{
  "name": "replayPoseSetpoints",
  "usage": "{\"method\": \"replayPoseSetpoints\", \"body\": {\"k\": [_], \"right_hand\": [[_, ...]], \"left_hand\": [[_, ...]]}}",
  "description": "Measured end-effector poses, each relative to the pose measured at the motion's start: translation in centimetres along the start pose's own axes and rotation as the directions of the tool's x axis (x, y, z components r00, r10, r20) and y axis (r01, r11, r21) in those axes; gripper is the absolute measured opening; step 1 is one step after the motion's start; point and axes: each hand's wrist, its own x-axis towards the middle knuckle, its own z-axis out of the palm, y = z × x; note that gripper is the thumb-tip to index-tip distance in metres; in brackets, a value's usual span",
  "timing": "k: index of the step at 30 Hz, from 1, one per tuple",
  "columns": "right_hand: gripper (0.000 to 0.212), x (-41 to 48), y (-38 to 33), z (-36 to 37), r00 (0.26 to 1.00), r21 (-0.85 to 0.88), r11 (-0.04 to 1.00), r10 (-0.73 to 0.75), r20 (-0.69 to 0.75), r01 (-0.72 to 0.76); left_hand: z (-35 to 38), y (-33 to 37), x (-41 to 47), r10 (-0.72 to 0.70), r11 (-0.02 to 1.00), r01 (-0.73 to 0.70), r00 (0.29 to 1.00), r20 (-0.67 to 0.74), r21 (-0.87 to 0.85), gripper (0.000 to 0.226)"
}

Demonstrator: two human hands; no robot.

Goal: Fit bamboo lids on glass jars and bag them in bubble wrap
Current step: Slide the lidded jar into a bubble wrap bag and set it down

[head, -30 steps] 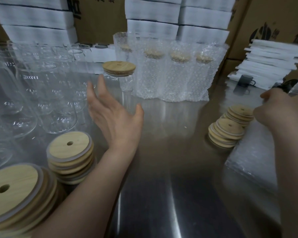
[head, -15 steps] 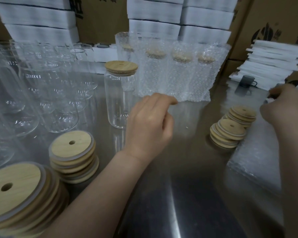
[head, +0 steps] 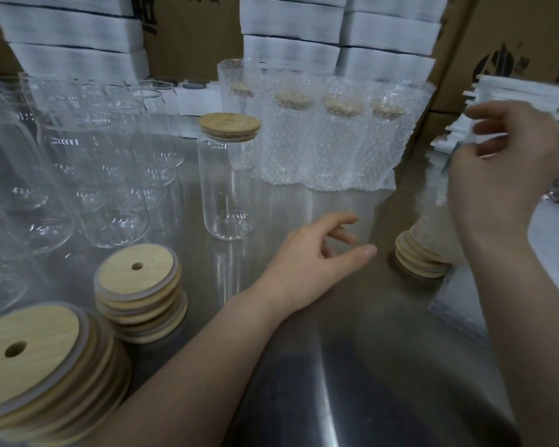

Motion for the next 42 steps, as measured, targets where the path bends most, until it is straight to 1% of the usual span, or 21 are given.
{"method": "replayPoseSetpoints", "body": {"k": [2,3,5,9,12,14,16,18,20,22,23,24,26,27,28,31,34,36,38,40,42], "right_hand": [[0.042,-0.8,-1.0,0.7,1.000,0.142,0.990,0.014,0.021,-0.017],[0.041,-1.1,-1.4,1.0,0.999,0.205,0.978,0.029,0.033,-0.035],[0.038,-1.8,-2.0,1.4,0.998,0.294,0.954,0.051,0.048,-0.063],[0.035,-2.7,-2.8,2.0,0.995,0.385,0.918,0.076,0.058,-0.093],[0.035,-3.1,-3.0,2.6,0.991,0.457,0.880,0.110,0.074,-0.131],[0.034,-3.5,-3.1,2.9,0.989,0.491,0.859,0.118,0.091,-0.148],[0.035,-3.9,-3.1,3.3,0.985,0.517,0.839,0.122,0.120,-0.167],[0.037,-4.2,-3.0,3.7,0.979,0.521,0.833,0.115,0.168,-0.187],[0.040,-4.5,-2.9,4.0,0.963,0.534,0.818,0.085,0.256,-0.214],[0.044,-4.9,-2.7,4.2,0.925,0.559,0.788,0.038,0.377,-0.260],[0.044,-5.1,-2.7,4.3,0.903,0.550,0.792,0.006,0.429,-0.266],[0.043,-5.3,-2.6,4.4,0.885,0.513,0.824,-0.032,0.464,-0.239],[0.036,-5.5,-2.3,4.7,0.849,0.372,0.922,-0.114,0.517,-0.103],[0.031,-5.6,-2.2,4.8,0.825,0.306,0.951,-0.139,0.548,-0.042],[0.027,-5.7,-2.2,4.9,0.798,0.263,0.965,-0.149,0.585,-0.012],[0.026,-6.0,-2.1,5.1,0.699,0.216,0.976,-0.155,0.698,0.001],[0.034,-6.2,-2.1,5.2,0.611,0.179,0.983,-0.160,0.776,0.029],[0.040,-6.2,-2.0,5.2,0.582,0.159,0.987,-0.142,0.801,0.022],[0.044,-6.2,-1.8,5.2,0.555,0.160,0.987,-0.120,0.823,-0.023],[0.048,-6.3,-1.6,5.3,0.525,0.159,0.985,-0.100,0.845,-0.069],[0.050,-6.4,-1.4,5.4,0.518,0.153,0.984,-0.087,0.851,-0.087]], "left_hand": [[-0.1,-0.1,0.1,-0.050,0.995,0.054,0.997,0.051,-0.080,0.074],[-0.1,-0.1,0.1,-0.063,0.991,0.070,0.996,0.067,-0.110,0.080],[0.0,0.0,0.1,-0.071,0.981,0.086,0.993,0.089,-0.175,0.083],[0.0,0.0,0.1,-0.079,0.935,0.116,0.989,0.122,-0.334,0.067],[0.1,0.1,0.2,-0.049,0.920,0.090,0.992,0.115,-0.382,0.044],[0.1,0.2,0.1,-0.038,0.908,0.072,0.995,0.089,-0.412,0.034],[0.0,0.2,0.2,-0.036,0.891,0.062,0.997,0.065,-0.449,0.029],[-0.2,0.4,0.4,-0.063,0.871,0.070,0.998,0.031,-0.485,0.023],[-0.3,0.4,0.5,-0.111,0.861,0.083,0.993,-0.026,-0.501,0.026],[-0.6,0.2,0.7,-0.166,0.844,0.103,0.983,-0.073,-0.526,0.032],[-0.8,0.0,0.8,-0.189,0.837,0.111,0.978,-0.092,-0.536,0.032],[-0.9,-0.1,0.8,-0.209,0.830,0.117,0.972,-0.109,-0.545,0.032],[-1.3,-0.2,1.0,-0.246,0.801,0.133,0.962,-0.118,-0.584,0.035],[-1.4,-0.2,1.0,-0.256,0.781,0.139,0.960,-0.109,-0.609,0.039],[-1.5,-0.2,1.0,-0.263,0.768,0.146,0.960,-0.099,-0.624,0.044],[-1.8,-0.3,1.0,-0.278,0.747,0.161,0.957,-0.083,-0.645,0.055],[-1.9,-0.3,1.0,-0.307,0.721,0.181,0.949,-0.074,-0.669,0.054],[-1.9,-0.3,0.9,-0.327,0.712,0.196,0.942,-0.071,-0.675,0.053],[-1.8,-0.3,0.9,-0.344,0.700,0.205,0.936,-0.070,-0.684,0.050],[-1.8,-0.2,1.0,-0.361,0.710,0.216,0.929,-0.083,-0.670,0.041],[-1.6,0.0,0.9,-0.392,0.734,0.228,0.912,-0.125,-0.640,0.033]]}}
